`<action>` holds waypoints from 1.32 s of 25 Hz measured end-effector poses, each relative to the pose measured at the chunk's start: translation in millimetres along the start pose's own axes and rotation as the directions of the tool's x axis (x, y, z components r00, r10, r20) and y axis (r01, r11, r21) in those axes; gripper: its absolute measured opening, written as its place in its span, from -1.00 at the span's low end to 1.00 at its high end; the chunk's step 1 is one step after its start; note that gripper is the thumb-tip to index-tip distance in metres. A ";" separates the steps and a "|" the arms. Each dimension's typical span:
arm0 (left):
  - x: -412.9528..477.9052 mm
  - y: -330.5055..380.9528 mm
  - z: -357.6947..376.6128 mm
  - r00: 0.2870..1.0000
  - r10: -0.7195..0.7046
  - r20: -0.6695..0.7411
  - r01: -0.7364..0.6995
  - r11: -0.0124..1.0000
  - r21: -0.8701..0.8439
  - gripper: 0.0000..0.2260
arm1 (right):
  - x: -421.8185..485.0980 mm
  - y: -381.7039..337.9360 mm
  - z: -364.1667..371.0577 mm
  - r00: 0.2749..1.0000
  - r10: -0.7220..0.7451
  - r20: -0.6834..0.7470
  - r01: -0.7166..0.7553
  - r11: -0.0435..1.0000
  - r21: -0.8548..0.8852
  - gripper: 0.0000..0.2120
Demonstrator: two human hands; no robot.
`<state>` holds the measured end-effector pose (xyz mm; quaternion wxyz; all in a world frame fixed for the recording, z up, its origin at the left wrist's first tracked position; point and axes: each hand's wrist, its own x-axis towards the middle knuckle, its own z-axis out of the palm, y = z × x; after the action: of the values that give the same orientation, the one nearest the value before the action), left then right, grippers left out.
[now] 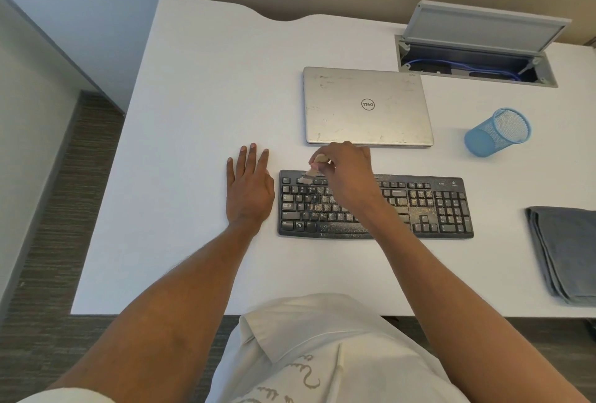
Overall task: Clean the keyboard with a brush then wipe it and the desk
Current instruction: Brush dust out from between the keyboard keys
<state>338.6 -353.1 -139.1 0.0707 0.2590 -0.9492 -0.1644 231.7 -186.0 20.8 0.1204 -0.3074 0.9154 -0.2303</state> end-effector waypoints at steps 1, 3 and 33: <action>-0.1 -0.1 0.0 1.000 0.002 -0.002 -0.002 1.000 -0.001 -0.50 | 0.2 -1.2 4.5 1.000 -0.008 0.027 0.009 1.000 -0.021 -0.81; -0.5 -0.5 0.6 1.000 0.002 -0.002 -0.002 1.000 -0.001 -0.50 | -0.9 2.4 11.6 0.999 -0.021 0.050 0.027 0.992 -0.125 -0.78; -0.4 0.0 -0.8 1.000 -0.006 0.003 0.006 1.000 -0.011 -0.50 | -19.6 -11.1 4.0 0.957 0.241 -0.163 -0.185 0.936 0.300 -0.68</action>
<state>339.1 -353.1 -138.4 0.0702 0.2613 -0.9476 -0.1700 254.1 -183.1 24.3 0.0959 -0.1612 0.9086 -0.3730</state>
